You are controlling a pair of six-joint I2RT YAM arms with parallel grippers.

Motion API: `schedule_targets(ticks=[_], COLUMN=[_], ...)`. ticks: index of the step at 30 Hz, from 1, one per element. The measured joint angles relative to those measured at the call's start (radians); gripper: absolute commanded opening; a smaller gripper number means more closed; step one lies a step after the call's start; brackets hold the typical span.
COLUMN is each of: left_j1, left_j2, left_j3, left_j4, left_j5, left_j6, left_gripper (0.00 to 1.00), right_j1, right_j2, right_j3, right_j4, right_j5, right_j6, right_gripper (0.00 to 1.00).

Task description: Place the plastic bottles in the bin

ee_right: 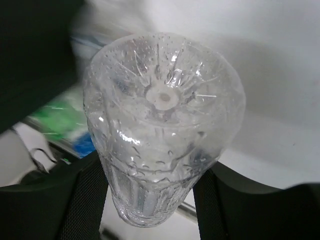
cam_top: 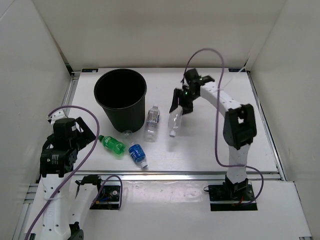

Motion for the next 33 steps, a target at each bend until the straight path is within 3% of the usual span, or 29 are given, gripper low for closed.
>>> schedule_targets(ticks=[5,9,11,15,17,19,22,26,29,33], left_j1=[0.000,0.000,0.000,0.000,0.000,0.000,0.000,0.000,0.000,0.000], left_j2=[0.000,0.001,0.002,0.002,0.004,0.008,0.019,0.024,0.011,-0.021], left_j3=[-0.015,-0.045,-0.053,-0.062,-0.068,-0.079,-0.096,-0.119,-0.143,-0.182], left_j4=[0.011,0.032,0.044,0.067,0.079,0.091,0.099,0.110,0.117,0.132], left_j5=[-0.003,0.015,0.034,0.066,0.084,0.105,0.135,0.153,0.167,0.179], left_j6=[-0.011,-0.034,-0.043,-0.060,-0.063,-0.068,-0.080,-0.100,-0.117,-0.137], left_gripper=[1.00,1.00,1.00,1.00,1.00,1.00,1.00,1.00,1.00,1.00], right_j1=[0.004,0.048,0.097,0.215,0.270,0.306,0.335,0.331,0.274,0.064], right_j2=[-0.144,-0.092,-0.076,-0.014,0.063,0.133,0.181,0.126,-0.039,-0.295], right_j3=[0.343,0.733,0.806,0.829,0.843,0.840,0.780,0.665,0.486,0.250], right_j4=[0.019,0.153,0.274,0.420,0.483,0.500,0.468,0.378,0.354,0.376], right_j5=[0.017,-0.007,-0.013,-0.008,-0.003,0.002,0.014,0.118,0.176,0.129], right_j6=[0.027,0.029,0.027,-0.003,0.001,0.008,-0.016,-0.059,-0.035,0.042], right_gripper=[0.41,0.49,0.51,0.56,0.74,1.00,1.00,1.00,1.00,1.00])
